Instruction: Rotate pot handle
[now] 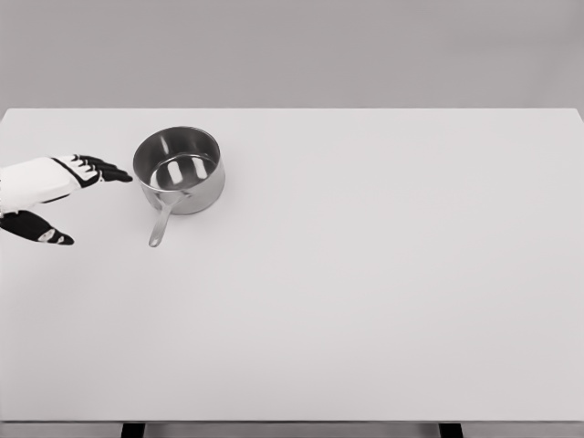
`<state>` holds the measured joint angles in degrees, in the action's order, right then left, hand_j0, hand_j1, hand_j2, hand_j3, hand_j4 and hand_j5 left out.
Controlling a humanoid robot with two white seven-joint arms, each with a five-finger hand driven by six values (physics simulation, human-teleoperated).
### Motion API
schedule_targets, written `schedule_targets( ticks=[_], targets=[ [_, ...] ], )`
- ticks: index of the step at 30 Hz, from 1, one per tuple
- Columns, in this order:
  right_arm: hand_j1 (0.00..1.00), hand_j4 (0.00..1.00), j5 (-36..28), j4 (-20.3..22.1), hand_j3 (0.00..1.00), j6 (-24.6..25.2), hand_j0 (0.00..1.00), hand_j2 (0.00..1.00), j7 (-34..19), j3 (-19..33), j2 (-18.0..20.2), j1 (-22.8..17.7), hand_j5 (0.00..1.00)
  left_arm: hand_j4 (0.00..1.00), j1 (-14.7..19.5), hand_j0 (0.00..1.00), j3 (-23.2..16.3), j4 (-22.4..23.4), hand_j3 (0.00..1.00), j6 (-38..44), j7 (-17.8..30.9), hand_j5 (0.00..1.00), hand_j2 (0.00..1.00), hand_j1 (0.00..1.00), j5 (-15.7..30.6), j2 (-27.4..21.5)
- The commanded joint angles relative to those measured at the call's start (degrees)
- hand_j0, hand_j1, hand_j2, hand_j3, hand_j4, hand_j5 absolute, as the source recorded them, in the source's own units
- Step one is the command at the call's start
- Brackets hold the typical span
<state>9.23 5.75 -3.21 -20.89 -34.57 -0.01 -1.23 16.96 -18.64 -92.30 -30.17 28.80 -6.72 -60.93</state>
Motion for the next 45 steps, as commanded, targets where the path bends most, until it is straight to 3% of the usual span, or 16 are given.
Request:
schedule_targets(
  ticks=[1, 2, 7, 12, 14, 15, 17, 19, 20, 22, 25, 29, 33, 36, 45],
  targets=[
    [1.0, 1.0, -0.1, 0.0, 1.0, 0.0, 1.0, 1.0, 0.1, 0.8, 0.0, 0.0, 1.0, 1.0, 0.0, 1.0, -0.4, -0.3, 1.0, -0.1, 0.1, 1.0, 1.0, 1.0, 0.1, 0.6],
    [1.0, 1.0, 0.1, 0.0, 1.0, 0.1, 1.0, 1.0, 0.1, 3.6, 0.0, -0.1, 1.0, 1.0, 0.0, 1.0, -0.4, -0.3, 1.0, 0.0, 0.0, 1.0, 1.0, 1.0, 0.1, 0.6],
    [1.0, 1.0, 0.1, 0.0, 1.0, 0.3, 1.0, 1.0, 0.1, 3.9, 0.0, -0.5, 1.0, 1.0, 0.8, 1.0, -0.3, 0.2, 1.0, 0.1, 1.0, 1.0, 1.0, 1.0, -1.5, 0.6],
    [1.0, 1.0, 0.1, 0.0, 1.0, 0.3, 1.0, 1.0, 0.1, 3.9, 0.0, -0.5, 1.0, 1.0, 7.1, 1.0, -0.3, -0.2, 1.0, 0.4, 4.8, 1.0, 1.0, 1.0, -1.5, 2.8],
    [1.0, 1.0, 0.1, 0.0, 1.0, 0.3, 1.0, 1.0, 0.1, 3.9, 0.0, -0.5, 1.0, 1.0, 10.5, 1.0, -0.4, -0.2, 1.0, 0.8, 6.2, 1.0, 1.0, 1.0, -1.4, 5.9],
    [1.0, 1.0, 0.1, 0.0, 1.0, 0.3, 1.0, 1.0, 0.1, 3.9, 0.0, -0.5, 1.0, 1.0, 13.5, 1.0, -3.0, -0.1, 1.0, 0.8, 6.2, 1.0, 1.0, 1.0, -1.1, 7.4],
    [1.0, 1.0, 0.1, 0.0, 1.0, 0.3, 1.0, 1.0, 0.1, 3.9, 0.0, -0.5, 1.0, 1.0, 25.4, 1.0, -18.3, -0.2, 1.0, 1.6, 6.2, 1.0, 1.0, 1.0, 0.3, 7.9],
    [1.0, 1.0, 0.1, 0.0, 1.0, 0.3, 1.0, 1.0, 0.1, 3.9, 0.0, -0.5, 1.0, 1.0, 27.6, 1.0, -24.4, -0.7, 1.0, -0.1, 6.2, 1.0, 1.0, 1.0, 1.8, 8.1],
    [1.0, 1.0, 0.1, 0.0, 1.0, 0.3, 1.0, 1.0, 0.1, 3.9, 0.0, -0.5, 1.0, 1.0, 28.1, 1.0, -25.7, -2.2, 1.0, -4.8, 6.2, 1.0, 1.0, 1.0, 1.8, 8.0],
    [1.0, 1.0, 0.1, 0.0, 1.0, 0.3, 1.0, 1.0, 0.1, 3.9, 0.0, -0.5, 1.0, 1.0, 28.8, 1.0, -27.9, -5.7, 1.0, -4.8, 6.2, 1.0, 1.0, 1.0, 1.8, 9.2],
    [1.0, 1.0, 0.1, 0.0, 1.0, 0.3, 1.0, 1.0, 0.1, 3.9, 0.0, -0.5, 1.0, 1.0, 29.2, 1.0, -28.0, -7.8, 1.0, -4.5, 6.2, 1.0, 1.0, 1.0, 1.4, 9.4],
    [1.0, 1.0, 0.1, 0.0, 1.0, 0.3, 1.0, 1.0, 0.1, 3.9, 0.0, -0.5, 1.0, 1.0, 29.2, 1.0, -28.0, -7.8, 1.0, -4.5, 6.2, 1.0, 1.0, 1.0, 1.0, 9.5],
    [1.0, 1.0, 0.1, 0.0, 1.0, 0.3, 1.0, 1.0, 0.1, 3.9, 0.0, -0.5, 1.0, 1.0, 28.9, 1.0, -28.0, -7.3, 1.0, -3.9, 6.2, 1.0, 1.0, 1.0, -8.4, 9.4],
    [1.0, 1.0, 0.1, 0.0, 1.0, 0.3, 1.0, 1.0, 0.1, 3.9, 0.0, -0.5, 1.0, 1.0, 28.7, 1.0, -28.0, -6.3, 1.0, -4.0, 6.2, 1.0, 1.0, 1.0, -10.6, 9.3],
    [1.0, 1.0, 0.1, 0.0, 1.0, 0.3, 1.0, 1.0, 0.1, 3.9, 0.0, -0.5, 1.0, 1.0, 28.5, 1.0, -28.4, -6.4, 1.0, -4.8, 6.2, 1.0, 1.0, 1.0, -10.7, 8.5]
  ],
)
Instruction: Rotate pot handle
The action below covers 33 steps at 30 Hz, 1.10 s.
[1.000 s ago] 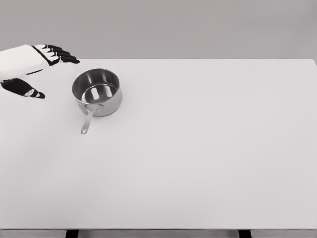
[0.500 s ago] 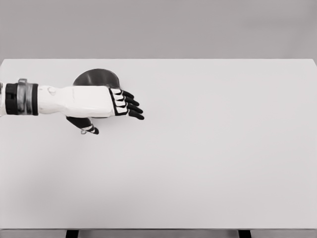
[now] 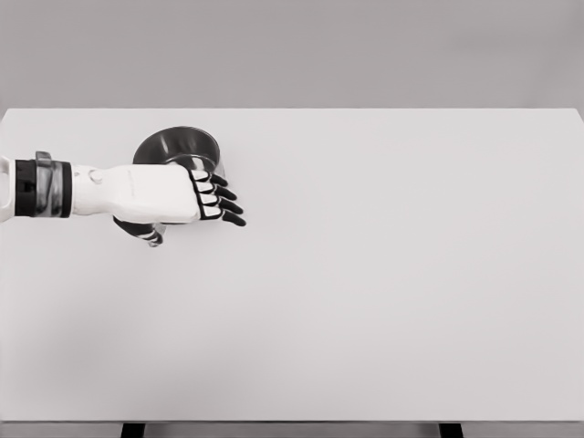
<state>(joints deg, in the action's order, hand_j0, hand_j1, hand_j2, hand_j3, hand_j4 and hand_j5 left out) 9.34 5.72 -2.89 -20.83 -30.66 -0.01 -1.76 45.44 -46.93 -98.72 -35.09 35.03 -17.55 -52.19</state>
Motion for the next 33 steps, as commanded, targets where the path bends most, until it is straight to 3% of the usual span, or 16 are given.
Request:
schedule_targets(
  ticks=[1, 8, 13, 18, 22, 24, 27, 31, 33],
  targets=[
    [1.0, 1.0, 0.0, 0.0, 1.0, 0.0, 1.0, 1.0, 0.0, 0.0, 0.0, 0.0, 1.0, 1.0, 0.0, 1.0, -0.1, 0.0, 1.0, 0.1, 0.0, 1.0, 1.0, 1.0, 0.2, -0.5],
    [1.0, 1.0, 0.0, 0.0, 1.0, 0.0, 1.0, 1.0, -0.1, 0.0, 0.0, 0.0, 1.0, 1.0, -0.1, 1.0, -0.6, 0.2, 1.0, 0.1, 0.0, 1.0, 1.0, 1.0, -0.1, -2.1],
    [1.0, 1.0, 0.0, 0.0, 1.0, 0.0, 1.0, 1.0, 0.0, 0.0, 0.0, 0.0, 1.0, 1.0, -0.1, 1.0, -0.6, 3.9, 1.0, 0.1, 0.0, 1.0, 1.0, 1.0, -0.2, -2.2],
    [1.0, 1.0, 0.0, 0.0, 1.0, 0.0, 1.0, 1.0, -0.1, 0.0, 0.0, 0.0, 1.0, 1.0, 1.2, 1.0, 0.0, 4.5, 1.0, 0.1, 0.0, 1.0, 1.0, 1.0, 0.2, -2.5],
    [1.0, 1.0, 0.0, 0.0, 1.0, 0.0, 1.0, 1.0, 0.0, 0.0, 0.0, 0.0, 1.0, 1.0, 1.3, 1.0, 0.0, 12.4, 1.0, 0.1, 0.0, 1.0, 1.0, 1.0, -0.2, -2.4],
    [1.0, 1.0, 0.0, 0.0, 1.0, 0.0, 1.0, 1.0, 0.0, 0.0, 0.0, 0.0, 1.0, 1.0, 2.3, 1.0, 0.0, 13.8, 1.0, 0.1, 0.0, 1.0, 1.0, 1.0, 0.1, -2.3],
    [1.0, 1.0, 0.0, 0.0, 1.0, 0.0, 1.0, 1.0, -0.1, 0.0, 0.0, 0.0, 1.0, 1.0, 3.8, 1.0, 0.0, 11.6, 1.0, 0.1, 0.0, 1.0, 1.0, 1.0, 0.6, 0.6],
    [1.0, 1.0, 0.0, 0.0, 1.0, 0.0, 1.0, 1.0, 0.0, 0.0, 0.0, 0.0, 1.0, 1.0, 4.0, 1.0, -0.3, 1.3, 1.0, 0.1, 0.0, 1.0, 1.0, 1.0, 2.7, 4.3],
    [1.0, 1.0, 0.0, 0.0, 1.0, 0.0, 1.0, 1.0, -0.1, 0.0, 0.0, 0.0, 1.0, 1.0, 3.8, 1.0, -0.5, 0.4, 1.0, 0.1, 0.0, 1.0, 1.0, 1.0, 2.9, 4.5]
  ],
)
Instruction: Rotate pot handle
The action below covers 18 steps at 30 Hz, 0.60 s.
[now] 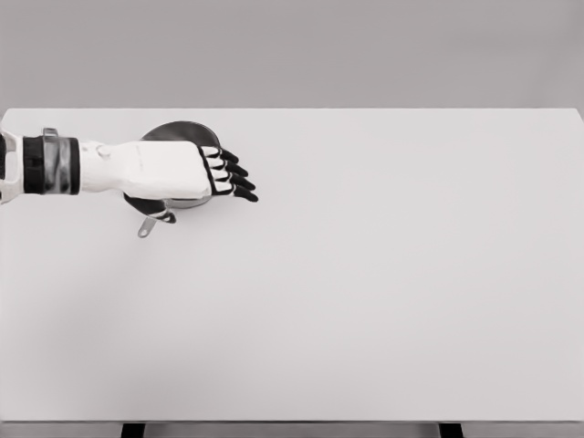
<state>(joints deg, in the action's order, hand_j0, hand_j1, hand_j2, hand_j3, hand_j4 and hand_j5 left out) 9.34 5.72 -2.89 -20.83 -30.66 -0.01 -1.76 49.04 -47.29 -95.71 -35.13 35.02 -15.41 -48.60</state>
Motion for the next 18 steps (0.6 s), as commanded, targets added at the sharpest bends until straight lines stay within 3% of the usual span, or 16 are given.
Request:
schedule_targets(
  ticks=[1, 4, 6, 8, 18],
  targets=[
    [1.0, 1.0, 0.0, 0.0, 1.0, 0.0, 1.0, 1.0, 0.0, 0.0, 0.0, 0.0, 1.0, 1.0, 0.0, 1.0, -0.3, -2.5, 1.0, 0.1, 0.0, 1.0, 1.0, 1.0, 0.6, 1.0],
    [1.0, 1.0, 0.0, 0.0, 1.0, 0.0, 1.0, 1.0, 0.0, 0.0, 0.0, 0.0, 1.0, 1.0, -0.4, 1.0, -1.3, -0.8, 1.0, 0.1, 0.0, 1.0, 1.0, 1.0, -0.3, 1.0],
    [1.0, 1.0, 0.0, 0.0, 1.0, 0.0, 1.0, 1.0, 0.0, 0.0, 0.0, 0.0, 1.0, 1.0, -0.9, 1.0, -1.8, 0.8, 1.0, 0.1, 0.0, 1.0, 1.0, 1.0, -7.0, 1.7],
    [1.0, 1.0, 0.0, 0.0, 1.0, 0.0, 1.0, 1.0, 0.0, 0.0, 0.0, 0.0, 1.0, 1.0, -1.6, 1.0, -2.3, 2.1, 1.0, 0.1, 0.0, 1.0, 1.0, 1.0, -9.9, 1.9],
    [1.0, 1.0, 0.0, 0.0, 1.0, 0.0, 1.0, 1.0, 0.0, 0.0, 0.0, 0.0, 1.0, 1.0, -1.5, 1.0, -3.1, 3.8, 1.0, 0.1, 0.0, 1.0, 1.0, 1.0, -11.0, -0.6]
  ],
)
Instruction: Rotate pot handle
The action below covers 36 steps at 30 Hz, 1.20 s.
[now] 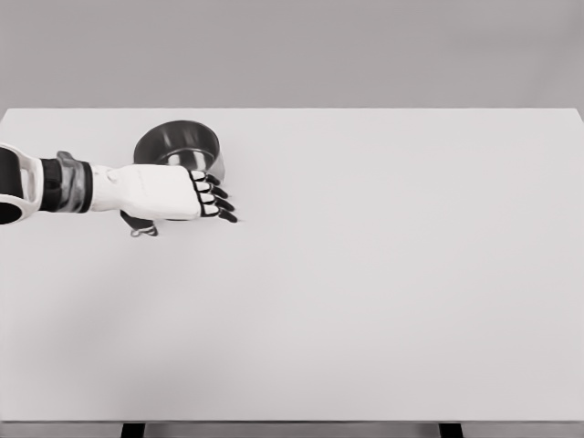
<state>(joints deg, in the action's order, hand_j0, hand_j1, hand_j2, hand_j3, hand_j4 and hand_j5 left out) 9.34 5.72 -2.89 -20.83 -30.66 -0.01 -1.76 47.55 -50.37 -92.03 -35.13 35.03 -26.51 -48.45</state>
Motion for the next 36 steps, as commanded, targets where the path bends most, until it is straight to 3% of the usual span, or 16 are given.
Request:
schedule_targets(
  ticks=[1, 17, 26, 36],
  targets=[
    [1.0, 1.0, 0.0, 0.0, 1.0, 0.0, 1.0, 1.0, 0.0, 0.0, 0.0, 0.0, 1.0, 1.0, 0.0, 1.0, 0.0, 0.3, 1.0, 0.1, 0.0, 1.0, 1.0, 1.0, 0.1, -0.9],
    [1.0, 1.0, 0.0, 0.0, 1.0, -0.1, 1.0, 1.0, 0.0, 0.0, 0.0, 0.0, 1.0, 1.0, 0.4, 1.0, 1.7, 12.8, 1.0, 0.1, -1.9, 1.0, 1.0, 1.0, -0.3, -1.4],
    [1.0, 1.0, 0.0, 0.0, 1.0, 0.0, 1.0, 1.0, -0.1, 0.0, 0.0, 0.0, 1.0, 1.0, 0.5, 1.0, 3.7, 16.6, 1.0, 0.1, -2.7, 1.0, 1.0, 1.0, -0.2, -1.8],
    [1.0, 1.0, 0.0, 0.0, 1.0, 0.0, 1.0, 1.0, 0.0, 0.0, 0.0, 0.0, 1.0, 1.0, 0.5, 1.0, 6.3, 25.3, 1.0, 0.1, -8.5, 1.0, 1.0, 1.0, 0.2, -1.6]
  ],
)
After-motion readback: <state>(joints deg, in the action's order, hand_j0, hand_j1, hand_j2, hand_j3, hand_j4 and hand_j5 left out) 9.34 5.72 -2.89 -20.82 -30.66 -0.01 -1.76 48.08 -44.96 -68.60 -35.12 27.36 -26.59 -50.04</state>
